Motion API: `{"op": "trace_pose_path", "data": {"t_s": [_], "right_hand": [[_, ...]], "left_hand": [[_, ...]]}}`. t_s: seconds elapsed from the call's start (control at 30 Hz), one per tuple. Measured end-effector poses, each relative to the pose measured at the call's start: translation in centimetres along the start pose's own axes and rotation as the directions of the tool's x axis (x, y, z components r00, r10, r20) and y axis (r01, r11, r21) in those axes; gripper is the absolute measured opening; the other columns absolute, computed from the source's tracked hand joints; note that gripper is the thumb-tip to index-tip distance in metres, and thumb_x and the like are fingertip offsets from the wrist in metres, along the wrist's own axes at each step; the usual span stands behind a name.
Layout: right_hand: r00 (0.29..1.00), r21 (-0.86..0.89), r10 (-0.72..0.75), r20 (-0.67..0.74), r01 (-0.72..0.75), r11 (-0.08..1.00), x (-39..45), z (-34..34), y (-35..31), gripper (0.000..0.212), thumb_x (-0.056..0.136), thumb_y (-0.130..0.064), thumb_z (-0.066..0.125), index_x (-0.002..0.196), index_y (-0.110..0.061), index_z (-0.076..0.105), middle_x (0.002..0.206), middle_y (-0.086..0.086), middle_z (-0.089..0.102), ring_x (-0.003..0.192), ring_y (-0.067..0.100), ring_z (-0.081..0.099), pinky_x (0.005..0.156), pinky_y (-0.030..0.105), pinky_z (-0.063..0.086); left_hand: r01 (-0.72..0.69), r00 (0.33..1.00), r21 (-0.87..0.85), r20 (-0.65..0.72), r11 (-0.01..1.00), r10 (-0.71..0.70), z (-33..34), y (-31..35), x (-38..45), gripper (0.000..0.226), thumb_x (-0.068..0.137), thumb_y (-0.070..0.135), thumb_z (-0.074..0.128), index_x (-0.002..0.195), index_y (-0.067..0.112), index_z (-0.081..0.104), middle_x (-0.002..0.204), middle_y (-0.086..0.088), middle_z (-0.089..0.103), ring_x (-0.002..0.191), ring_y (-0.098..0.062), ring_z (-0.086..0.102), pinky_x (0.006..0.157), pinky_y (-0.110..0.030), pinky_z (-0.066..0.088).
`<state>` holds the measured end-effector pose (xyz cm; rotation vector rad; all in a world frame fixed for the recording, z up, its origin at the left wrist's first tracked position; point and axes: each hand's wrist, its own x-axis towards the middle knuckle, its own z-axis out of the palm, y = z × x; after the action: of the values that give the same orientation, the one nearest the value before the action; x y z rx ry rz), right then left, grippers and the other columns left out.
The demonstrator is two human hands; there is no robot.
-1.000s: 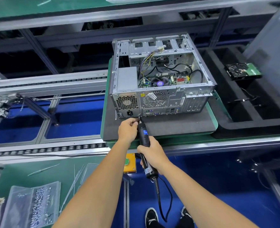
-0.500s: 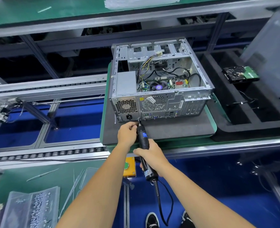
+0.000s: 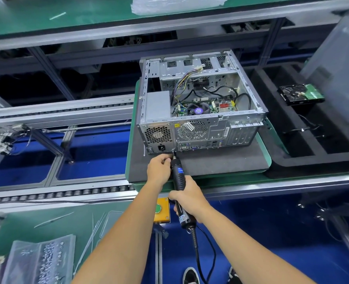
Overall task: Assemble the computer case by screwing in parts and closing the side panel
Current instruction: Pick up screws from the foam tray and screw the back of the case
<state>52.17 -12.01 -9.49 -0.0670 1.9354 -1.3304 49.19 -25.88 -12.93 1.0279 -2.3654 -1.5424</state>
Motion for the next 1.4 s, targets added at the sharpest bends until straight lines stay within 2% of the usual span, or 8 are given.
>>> {"op": "trace_pose_path", "data": {"t_s": [0.23, 0.43, 0.53, 0.77, 0.97, 1.2, 1.3, 1.4], "right_hand": [[1.000, -0.012, -0.001, -0.015, 0.001, 1.000, -0.1, 0.0, -0.2, 0.043, 0.076, -0.014, 0.072, 0.109, -0.019, 0.045, 0.108, 0.021, 0.062, 0.074, 0.025, 0.060, 0.076, 0.047, 0.059], [1.000, -0.026, -0.005, -0.020, 0.004, 1.000, 0.1, 0.1, -0.2, 0.046, 0.074, -0.016, 0.076, 0.109, -0.017, 0.045, 0.108, 0.022, 0.063, 0.077, 0.027, 0.060, 0.080, 0.052, 0.058], [1.000, -0.030, 0.000, -0.012, -0.001, 1.000, 0.1, 0.0, -0.2, 0.048, 0.075, -0.017, 0.076, 0.111, -0.017, 0.045, 0.109, 0.022, 0.063, 0.078, 0.027, 0.061, 0.081, 0.052, 0.058], [1.000, -0.056, -0.011, -0.008, 0.010, 0.998, 0.0, -0.2, 0.1, 0.048, 0.079, -0.014, 0.071, 0.117, -0.018, 0.042, 0.110, 0.020, 0.060, 0.079, 0.027, 0.060, 0.081, 0.051, 0.059], [1.000, -0.001, -0.025, 0.012, 0.025, 1.000, 0.0, -0.2, 0.2, 0.045, 0.076, -0.017, 0.076, 0.109, -0.018, 0.045, 0.109, 0.023, 0.062, 0.074, 0.025, 0.060, 0.078, 0.050, 0.058], [0.997, -0.016, -0.061, 0.037, 0.061, 0.998, -1.0, -0.8, -0.4, 0.046, 0.076, -0.019, 0.076, 0.111, -0.019, 0.047, 0.108, 0.022, 0.062, 0.070, 0.025, 0.059, 0.075, 0.049, 0.058], [0.983, -0.079, -0.161, 0.084, 0.168, 0.983, -2.2, -0.9, -1.1, 0.048, 0.077, -0.020, 0.077, 0.116, -0.022, 0.047, 0.108, 0.018, 0.061, 0.074, 0.024, 0.058, 0.075, 0.047, 0.056], [0.926, -0.024, -0.344, 0.156, 0.351, 0.936, -3.4, -1.5, -2.5, 0.053, 0.081, -0.012, 0.074, 0.121, -0.030, 0.046, 0.101, 0.008, 0.061, 0.066, 0.012, 0.057, 0.063, 0.036, 0.054]], "left_hand": [[0.000, 1.000, 0.002, -0.004, 1.000, 0.000, 0.0, 0.0, 0.0, 0.024, 0.095, 0.014, 0.049, 0.106, 0.020, 0.069, 0.095, -0.001, 0.069, 0.076, -0.015, 0.057, 0.076, -0.030, 0.050], [0.004, 1.000, -0.003, -0.004, 1.000, -0.004, 0.1, -0.1, 0.1, 0.023, 0.094, 0.013, 0.049, 0.104, 0.021, 0.069, 0.085, 0.001, 0.067, 0.067, -0.010, 0.056, 0.069, -0.026, 0.048], [0.006, 1.000, 0.000, -0.003, 1.000, -0.006, 0.2, 0.0, 0.2, 0.023, 0.095, 0.013, 0.050, 0.103, 0.022, 0.069, 0.088, -0.001, 0.068, 0.073, -0.014, 0.057, 0.075, -0.030, 0.050], [0.013, 1.000, 0.002, 0.009, 1.000, -0.013, 0.1, 0.1, 0.0, 0.022, 0.095, 0.013, 0.049, 0.101, 0.023, 0.067, 0.087, 0.000, 0.067, 0.071, -0.013, 0.057, 0.073, -0.030, 0.050], [0.021, 1.000, -0.008, 0.011, 1.000, -0.021, 0.0, 0.3, -0.1, 0.023, 0.094, 0.013, 0.049, 0.103, 0.022, 0.068, 0.093, -0.001, 0.068, 0.077, -0.017, 0.059, 0.080, -0.035, 0.052], [0.096, 0.995, -0.108, 0.015, 0.990, -0.095, -0.3, 1.2, -0.4, 0.025, 0.096, 0.027, 0.047, 0.077, 0.021, 0.063, 0.080, -0.006, 0.064, 0.071, -0.020, 0.056, 0.069, -0.037, 0.052], [-0.003, 0.984, -0.177, -0.174, 0.984, -0.029, -0.9, 2.8, -1.3, 0.032, 0.095, 0.023, 0.050, 0.067, 0.018, 0.063, 0.067, 0.004, 0.058, 0.062, -0.006, 0.050, 0.056, -0.024, 0.040], [-0.213, 0.905, -0.281, -0.417, 0.936, 0.081, -2.3, 6.1, -2.8, 0.041, 0.090, 0.013, 0.053, 0.050, 0.019, 0.044, 0.046, 0.010, 0.044, 0.046, -0.002, 0.039, 0.049, -0.019, 0.030]]}}
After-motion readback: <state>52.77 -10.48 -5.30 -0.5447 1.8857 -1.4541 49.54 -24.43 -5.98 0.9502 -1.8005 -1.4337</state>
